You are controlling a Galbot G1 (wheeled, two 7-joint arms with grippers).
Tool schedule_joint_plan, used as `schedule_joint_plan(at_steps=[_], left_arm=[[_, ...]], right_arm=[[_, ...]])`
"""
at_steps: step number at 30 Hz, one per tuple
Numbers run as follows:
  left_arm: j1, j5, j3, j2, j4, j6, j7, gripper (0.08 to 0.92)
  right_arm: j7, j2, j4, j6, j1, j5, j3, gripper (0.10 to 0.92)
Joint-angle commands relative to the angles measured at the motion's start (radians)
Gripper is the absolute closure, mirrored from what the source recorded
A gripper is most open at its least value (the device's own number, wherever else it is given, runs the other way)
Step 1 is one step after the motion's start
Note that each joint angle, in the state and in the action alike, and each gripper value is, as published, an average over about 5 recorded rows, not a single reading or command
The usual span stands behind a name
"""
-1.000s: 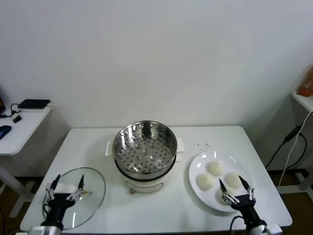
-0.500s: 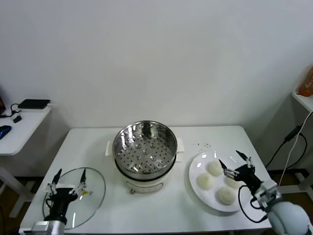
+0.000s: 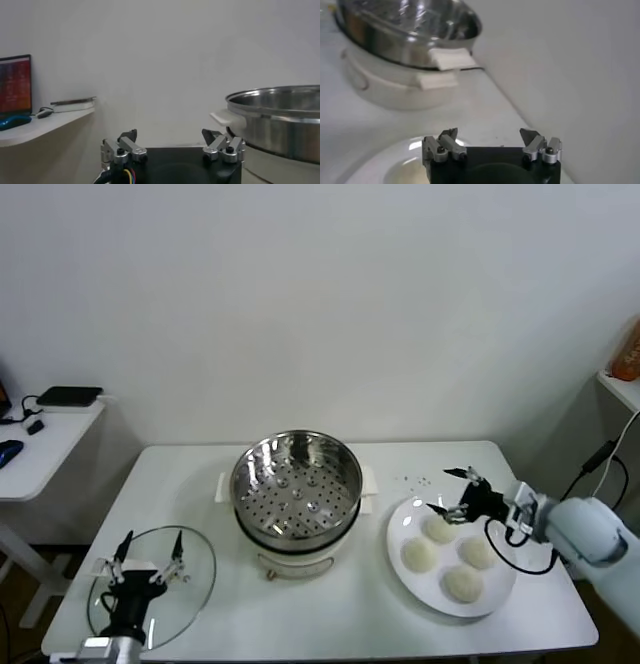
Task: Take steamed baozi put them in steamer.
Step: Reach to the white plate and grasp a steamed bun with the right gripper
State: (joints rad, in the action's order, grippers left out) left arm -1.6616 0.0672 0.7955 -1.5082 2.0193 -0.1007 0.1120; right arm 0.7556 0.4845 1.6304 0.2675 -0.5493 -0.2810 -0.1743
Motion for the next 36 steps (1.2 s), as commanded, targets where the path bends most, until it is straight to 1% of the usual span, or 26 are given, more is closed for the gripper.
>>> schedule_joint_plan(at_steps=[1,5,13,18,24,36], left_arm=[[-0.009,-0.024,-0.008,-0.003,0.006,0.006,-0.009,0.177],[-0.013,-0.019,-0.008,0.002,0.013,0.007,-0.009,0.177],[-0.010,-0.016,-0.010,0.008,0.015,0.013,-0.009,0.177],[-0.008,-0.015,-0.006,0.012,0.015,0.019,-0.009,0.177],[0.002,-0.015,-0.001,0.013,0.013,0.028,-0.008,0.177],[0.007,-0.016,0.007,0.016,-0.002,0.030,-0.009,0.177]], right_arm=[[0.307,-0.090,-0.168,-0.047,0.757,0.041,-0.787,0.203],[0.333,-0.028,-0.243,-0.084,0.944,0.067,-1.011,0.203],[0.350,0.114,-0.343,-0.119,1.049,0.104,-1.212,0.203],[0.343,0.180,-0.398,-0.116,1.008,0.112,-1.214,0.203],[0.309,0.236,-0.467,-0.117,0.907,0.120,-1.143,0.203],[0.273,0.313,-0.515,-0.116,0.772,0.130,-1.040,0.203]])
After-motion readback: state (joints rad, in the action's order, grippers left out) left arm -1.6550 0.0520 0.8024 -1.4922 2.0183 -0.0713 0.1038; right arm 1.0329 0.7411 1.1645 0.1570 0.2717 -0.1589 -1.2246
